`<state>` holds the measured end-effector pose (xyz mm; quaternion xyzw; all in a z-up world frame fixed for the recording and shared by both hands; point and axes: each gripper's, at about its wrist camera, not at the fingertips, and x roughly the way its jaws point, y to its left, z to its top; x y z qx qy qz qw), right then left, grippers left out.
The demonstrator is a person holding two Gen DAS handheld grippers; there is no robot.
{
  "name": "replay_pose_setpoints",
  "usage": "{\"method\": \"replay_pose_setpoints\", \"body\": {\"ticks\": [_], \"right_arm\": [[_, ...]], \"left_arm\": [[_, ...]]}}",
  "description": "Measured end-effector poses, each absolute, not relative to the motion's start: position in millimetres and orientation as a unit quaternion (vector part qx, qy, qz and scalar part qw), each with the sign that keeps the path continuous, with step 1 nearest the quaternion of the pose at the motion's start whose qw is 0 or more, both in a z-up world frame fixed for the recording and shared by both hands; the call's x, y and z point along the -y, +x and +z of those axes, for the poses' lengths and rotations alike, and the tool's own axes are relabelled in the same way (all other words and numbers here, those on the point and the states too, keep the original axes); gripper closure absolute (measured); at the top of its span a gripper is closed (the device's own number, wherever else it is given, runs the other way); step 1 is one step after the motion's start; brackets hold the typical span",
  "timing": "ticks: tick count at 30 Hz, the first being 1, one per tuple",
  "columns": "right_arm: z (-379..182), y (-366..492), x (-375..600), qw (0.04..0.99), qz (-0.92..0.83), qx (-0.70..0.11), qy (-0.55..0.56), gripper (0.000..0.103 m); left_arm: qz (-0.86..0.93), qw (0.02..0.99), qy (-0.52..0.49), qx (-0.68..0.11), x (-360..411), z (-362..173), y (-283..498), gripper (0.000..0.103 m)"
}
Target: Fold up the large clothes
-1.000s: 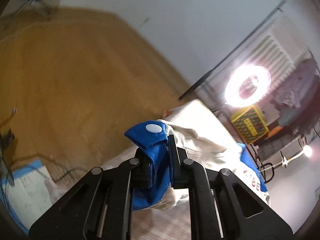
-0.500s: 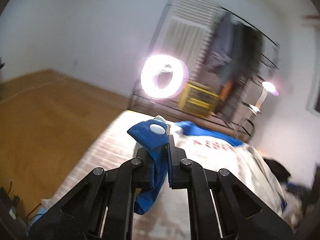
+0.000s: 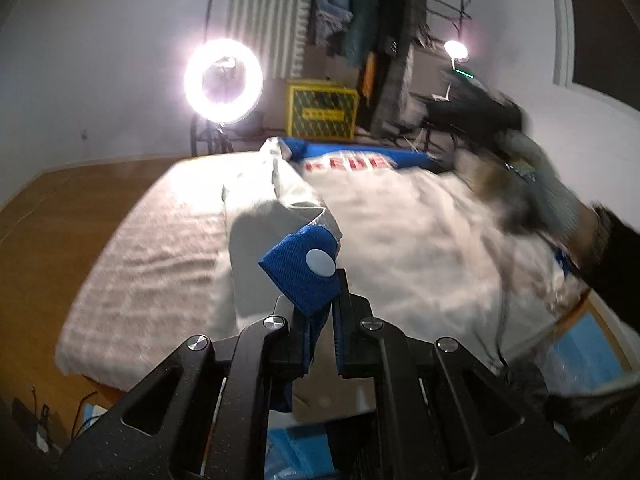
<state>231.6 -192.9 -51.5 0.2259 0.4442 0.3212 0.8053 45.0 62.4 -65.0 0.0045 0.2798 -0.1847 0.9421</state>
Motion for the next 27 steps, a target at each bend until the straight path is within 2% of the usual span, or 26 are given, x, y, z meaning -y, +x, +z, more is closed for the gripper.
{"method": "replay_pose_setpoints", "body": {"ticks": [4,10,12,13,16,19,20,22,24,25,27], "right_arm": [[-86,280,161,0.773,0.318,-0.48,0.268,0.021],[-131,322,128,0.75,0.285,-0.522,0.29,0.023],[-148,329,121,0.734,0.28,-0.539,0.304,0.043],[-153,331,119,0.728,0.278,-0.547,0.305,0.067],[-154,330,114,0.743,0.265,-0.553,0.266,0.094],[-127,320,119,0.775,0.265,-0.526,0.229,0.103],[-120,318,122,0.78,0.266,-0.518,0.231,0.103],[-109,314,132,0.792,0.258,-0.504,0.229,0.103],[-108,312,134,0.809,0.237,-0.496,0.207,0.092],[-110,311,134,0.806,0.237,-0.501,0.21,0.066],[-117,312,145,0.789,0.248,-0.508,0.242,0.034]], "left_arm": [[-0.198,0.931,0.035,-0.304,-50,-89,40,0.097],[-0.21,0.922,0.047,-0.321,-43,-109,36,0.097],[-0.208,0.923,0.052,-0.319,-42,-111,31,0.097],[-0.206,0.923,0.054,-0.319,-42,-112,29,0.097],[-0.203,0.922,0.058,-0.324,-43,-114,27,0.096],[-0.205,0.92,0.063,-0.329,-43,-116,21,0.096],[-0.206,0.918,0.061,-0.334,-43,-117,17,0.092],[-0.21,0.917,0.06,-0.335,-45,-119,11,0.092],[-0.211,0.916,0.062,-0.336,-45,-120,6,0.092],[-0.212,0.913,0.057,-0.342,-46,-121,3,0.087],[-0.216,0.911,0.042,-0.349,-49,-121,1,0.074]]}}
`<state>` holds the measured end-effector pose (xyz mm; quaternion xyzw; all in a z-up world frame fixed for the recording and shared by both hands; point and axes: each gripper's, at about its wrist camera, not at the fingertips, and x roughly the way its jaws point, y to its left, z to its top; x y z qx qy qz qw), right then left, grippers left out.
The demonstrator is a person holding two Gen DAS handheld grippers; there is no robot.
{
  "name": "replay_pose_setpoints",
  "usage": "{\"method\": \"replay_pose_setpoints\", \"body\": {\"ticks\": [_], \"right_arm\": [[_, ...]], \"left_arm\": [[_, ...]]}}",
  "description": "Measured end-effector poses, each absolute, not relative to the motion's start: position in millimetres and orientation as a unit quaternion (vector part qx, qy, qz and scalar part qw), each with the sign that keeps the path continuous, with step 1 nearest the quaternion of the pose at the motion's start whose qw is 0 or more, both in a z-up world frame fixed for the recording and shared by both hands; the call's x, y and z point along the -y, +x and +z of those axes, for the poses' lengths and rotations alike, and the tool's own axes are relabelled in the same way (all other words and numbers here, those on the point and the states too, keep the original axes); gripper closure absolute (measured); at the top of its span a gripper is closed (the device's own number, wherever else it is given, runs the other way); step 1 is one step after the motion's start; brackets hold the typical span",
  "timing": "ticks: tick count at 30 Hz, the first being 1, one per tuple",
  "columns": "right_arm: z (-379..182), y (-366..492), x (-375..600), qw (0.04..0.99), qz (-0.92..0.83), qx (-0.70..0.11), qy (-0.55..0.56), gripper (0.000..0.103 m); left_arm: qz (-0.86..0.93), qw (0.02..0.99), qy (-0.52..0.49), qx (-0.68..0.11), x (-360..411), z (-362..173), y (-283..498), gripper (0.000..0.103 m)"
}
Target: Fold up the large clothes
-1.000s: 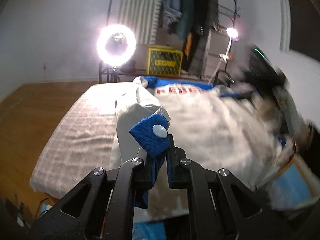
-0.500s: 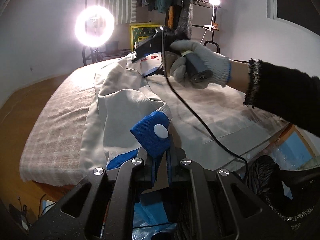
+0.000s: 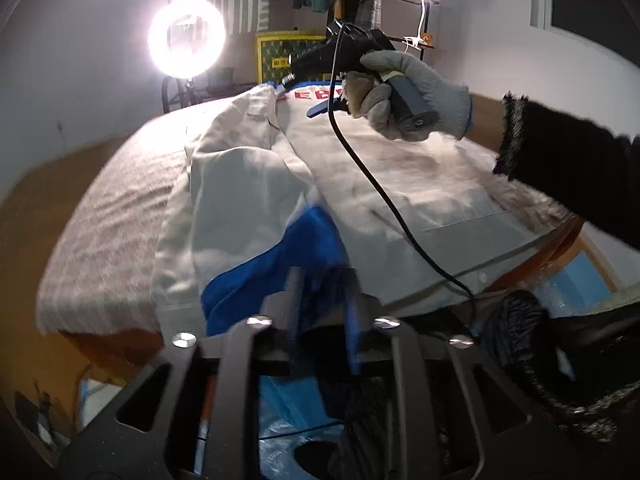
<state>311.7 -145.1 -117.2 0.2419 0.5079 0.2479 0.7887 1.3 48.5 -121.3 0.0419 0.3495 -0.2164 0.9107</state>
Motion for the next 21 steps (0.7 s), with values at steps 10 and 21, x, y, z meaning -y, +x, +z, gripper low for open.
{"method": "replay_pose_setpoints", "body": {"ticks": [10,21], "right_arm": [[-150,346,117,0.778,0.222,-0.524,0.267,0.036],[-114,340,114,0.826,0.189,-0.509,0.154,0.1]], "left_arm": [[-0.207,0.909,-0.002,-0.362,-59,-130,11,0.059],[-0.173,0.915,-0.041,-0.361,-86,-131,4,0.059]]}}
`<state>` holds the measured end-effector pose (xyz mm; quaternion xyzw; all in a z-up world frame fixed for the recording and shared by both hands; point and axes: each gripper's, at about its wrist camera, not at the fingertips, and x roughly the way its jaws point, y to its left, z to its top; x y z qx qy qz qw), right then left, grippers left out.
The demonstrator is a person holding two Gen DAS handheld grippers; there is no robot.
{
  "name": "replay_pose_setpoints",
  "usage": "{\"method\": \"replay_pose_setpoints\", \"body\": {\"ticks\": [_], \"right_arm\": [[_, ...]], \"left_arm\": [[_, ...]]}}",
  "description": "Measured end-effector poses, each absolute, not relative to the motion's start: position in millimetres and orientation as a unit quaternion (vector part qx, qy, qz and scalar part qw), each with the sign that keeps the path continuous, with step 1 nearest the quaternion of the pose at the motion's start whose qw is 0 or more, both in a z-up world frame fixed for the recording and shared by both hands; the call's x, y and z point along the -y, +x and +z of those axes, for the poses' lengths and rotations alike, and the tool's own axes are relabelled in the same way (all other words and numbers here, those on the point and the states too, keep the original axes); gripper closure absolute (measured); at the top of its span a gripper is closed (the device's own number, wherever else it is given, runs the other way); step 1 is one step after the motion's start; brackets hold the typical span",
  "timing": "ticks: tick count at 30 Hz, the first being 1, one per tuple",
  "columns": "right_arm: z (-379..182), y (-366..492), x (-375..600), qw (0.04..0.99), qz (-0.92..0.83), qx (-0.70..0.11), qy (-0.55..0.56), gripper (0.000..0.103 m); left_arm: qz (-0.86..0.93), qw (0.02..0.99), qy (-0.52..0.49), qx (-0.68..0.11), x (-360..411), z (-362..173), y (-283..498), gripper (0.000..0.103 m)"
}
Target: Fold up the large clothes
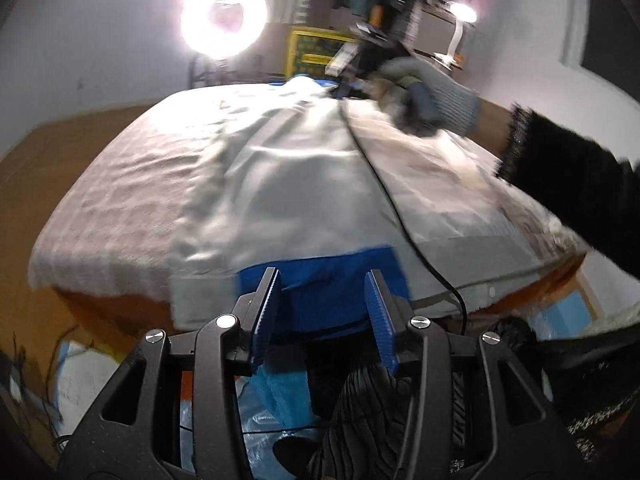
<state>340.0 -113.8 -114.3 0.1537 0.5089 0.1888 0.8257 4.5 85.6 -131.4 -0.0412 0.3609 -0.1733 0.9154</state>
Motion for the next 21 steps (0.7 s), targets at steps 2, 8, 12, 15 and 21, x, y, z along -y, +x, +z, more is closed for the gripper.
{"method": "replay_pose_setpoints", "body": {"ticks": [2,8,12,15,21], "right_arm": [[-117,334,117,0.826,0.18,-0.522,0.112,0.093],[-106,295,128,0.812,0.229,-0.52,0.134,0.046],[-109,247,148,0.769,0.292,-0.541,0.175,0.045],[-119,205,145,0.735,0.325,-0.564,0.19,0.044],[-135,147,122,0.693,0.366,-0.59,0.194,0.044]], "left_arm": [[-0.16,0.914,-0.076,-0.366,-101,-134,5,0.059],[-0.157,0.882,-0.195,-0.4,-138,-157,18,0.054],[-0.177,0.839,-0.295,-0.422,-155,-178,33,0.053],[-0.186,0.816,-0.339,-0.43,-159,-188,41,0.053],[-0.227,0.769,-0.418,-0.426,-159,-200,49,0.06]]}}
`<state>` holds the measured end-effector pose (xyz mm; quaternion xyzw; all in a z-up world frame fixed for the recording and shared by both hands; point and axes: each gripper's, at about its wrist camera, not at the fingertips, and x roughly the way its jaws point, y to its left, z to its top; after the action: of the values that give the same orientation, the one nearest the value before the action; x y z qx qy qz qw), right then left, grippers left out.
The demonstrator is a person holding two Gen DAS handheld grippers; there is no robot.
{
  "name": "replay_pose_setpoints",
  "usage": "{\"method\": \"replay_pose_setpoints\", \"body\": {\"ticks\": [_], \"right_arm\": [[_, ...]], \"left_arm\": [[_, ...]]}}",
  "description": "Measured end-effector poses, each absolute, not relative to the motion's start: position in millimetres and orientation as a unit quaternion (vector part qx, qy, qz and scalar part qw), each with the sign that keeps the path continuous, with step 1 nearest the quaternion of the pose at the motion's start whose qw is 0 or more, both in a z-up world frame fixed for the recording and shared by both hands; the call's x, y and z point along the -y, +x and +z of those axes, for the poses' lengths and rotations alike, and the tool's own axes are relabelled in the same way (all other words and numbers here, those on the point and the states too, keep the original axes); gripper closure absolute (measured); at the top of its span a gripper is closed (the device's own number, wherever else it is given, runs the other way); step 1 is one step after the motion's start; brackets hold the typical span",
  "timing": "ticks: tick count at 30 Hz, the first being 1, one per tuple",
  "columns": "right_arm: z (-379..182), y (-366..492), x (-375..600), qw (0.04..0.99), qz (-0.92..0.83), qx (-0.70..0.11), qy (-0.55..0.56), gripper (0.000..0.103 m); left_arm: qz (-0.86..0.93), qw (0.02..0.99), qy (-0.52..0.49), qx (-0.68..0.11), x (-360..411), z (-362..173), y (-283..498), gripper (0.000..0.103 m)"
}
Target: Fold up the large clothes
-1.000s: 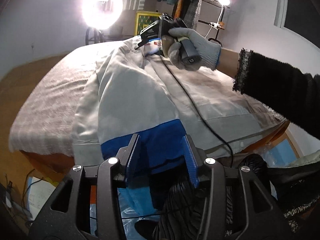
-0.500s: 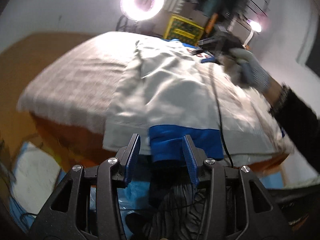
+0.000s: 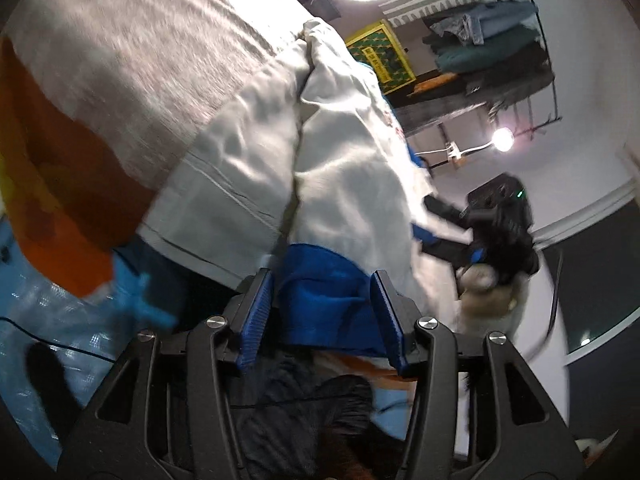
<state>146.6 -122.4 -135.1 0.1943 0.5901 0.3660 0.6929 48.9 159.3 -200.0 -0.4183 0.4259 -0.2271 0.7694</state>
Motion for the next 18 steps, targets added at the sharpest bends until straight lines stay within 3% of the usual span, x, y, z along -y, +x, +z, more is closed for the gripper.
{"method": "replay_pose_setpoints", "body": {"ticks": [2,3,4,5,7,12,18], "right_arm": [[-141,142,105,0.689,0.372,-0.597,0.175,0.047],[-143,142,96,0.694,0.369,-0.597,0.16,0.053],[-144,142,90,0.696,0.368,-0.597,0.151,0.072],[-145,140,83,0.697,0.37,-0.597,0.144,0.084],[-141,139,77,0.701,0.377,-0.588,0.145,0.097],[-100,115,64,0.722,0.423,-0.529,0.139,0.099],[-143,116,62,0.719,0.379,-0.576,0.089,0.1]], "left_arm": [[-0.221,0.772,-0.418,-0.426,-157,-199,50,0.087],[-0.217,0.775,-0.414,-0.425,-157,-197,51,0.091],[-0.212,0.781,-0.409,-0.421,-158,-194,50,0.095],[-0.206,0.788,-0.403,-0.418,-159,-190,48,0.097],[-0.198,0.805,-0.385,-0.405,-164,-174,45,0.098],[-0.158,0.869,-0.313,-0.348,-178,-113,15,0.098],[-0.129,0.83,-0.316,-0.441,-173,-184,31,0.098]]}}
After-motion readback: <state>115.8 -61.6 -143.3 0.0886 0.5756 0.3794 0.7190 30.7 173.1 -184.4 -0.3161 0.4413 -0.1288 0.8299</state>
